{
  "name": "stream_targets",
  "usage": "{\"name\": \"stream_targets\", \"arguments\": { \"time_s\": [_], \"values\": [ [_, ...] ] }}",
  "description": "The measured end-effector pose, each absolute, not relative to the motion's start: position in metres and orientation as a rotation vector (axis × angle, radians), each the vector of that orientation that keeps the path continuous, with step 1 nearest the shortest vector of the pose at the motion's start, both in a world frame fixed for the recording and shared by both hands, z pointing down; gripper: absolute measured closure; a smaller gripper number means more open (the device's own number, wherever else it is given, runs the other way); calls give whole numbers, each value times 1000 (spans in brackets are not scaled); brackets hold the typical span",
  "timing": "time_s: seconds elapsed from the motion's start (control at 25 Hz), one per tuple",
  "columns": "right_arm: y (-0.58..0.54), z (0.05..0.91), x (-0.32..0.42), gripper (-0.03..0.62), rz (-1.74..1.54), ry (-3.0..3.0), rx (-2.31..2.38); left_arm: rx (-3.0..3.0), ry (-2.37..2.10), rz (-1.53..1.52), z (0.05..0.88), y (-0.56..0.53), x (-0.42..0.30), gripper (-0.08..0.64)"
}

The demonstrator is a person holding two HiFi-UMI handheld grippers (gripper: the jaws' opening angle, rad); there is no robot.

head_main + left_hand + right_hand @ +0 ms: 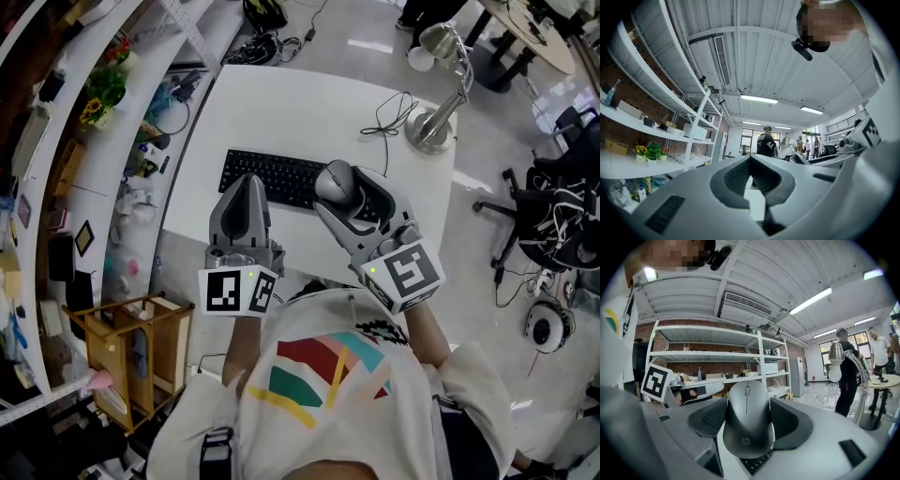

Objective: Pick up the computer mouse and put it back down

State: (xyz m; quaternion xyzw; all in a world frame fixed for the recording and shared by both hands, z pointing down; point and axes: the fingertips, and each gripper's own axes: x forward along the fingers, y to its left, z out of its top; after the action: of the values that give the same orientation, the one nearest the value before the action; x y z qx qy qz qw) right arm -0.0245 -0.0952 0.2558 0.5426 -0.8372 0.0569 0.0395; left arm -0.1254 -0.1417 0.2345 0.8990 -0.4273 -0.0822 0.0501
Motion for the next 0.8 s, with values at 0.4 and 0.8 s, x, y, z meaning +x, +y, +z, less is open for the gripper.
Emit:
{"name": "stream_targets", "arguments": {
  "time_s": [0.4, 0.8],
  "values": [
    [-103, 286, 56, 293, 287, -2272, 1959, 2772, -1163, -147, 260, -148, -87, 517],
    [-93, 368, 155, 293, 554, -1954, 2151, 2818, -938, -14, 301, -164, -16, 517]
  ]
}}
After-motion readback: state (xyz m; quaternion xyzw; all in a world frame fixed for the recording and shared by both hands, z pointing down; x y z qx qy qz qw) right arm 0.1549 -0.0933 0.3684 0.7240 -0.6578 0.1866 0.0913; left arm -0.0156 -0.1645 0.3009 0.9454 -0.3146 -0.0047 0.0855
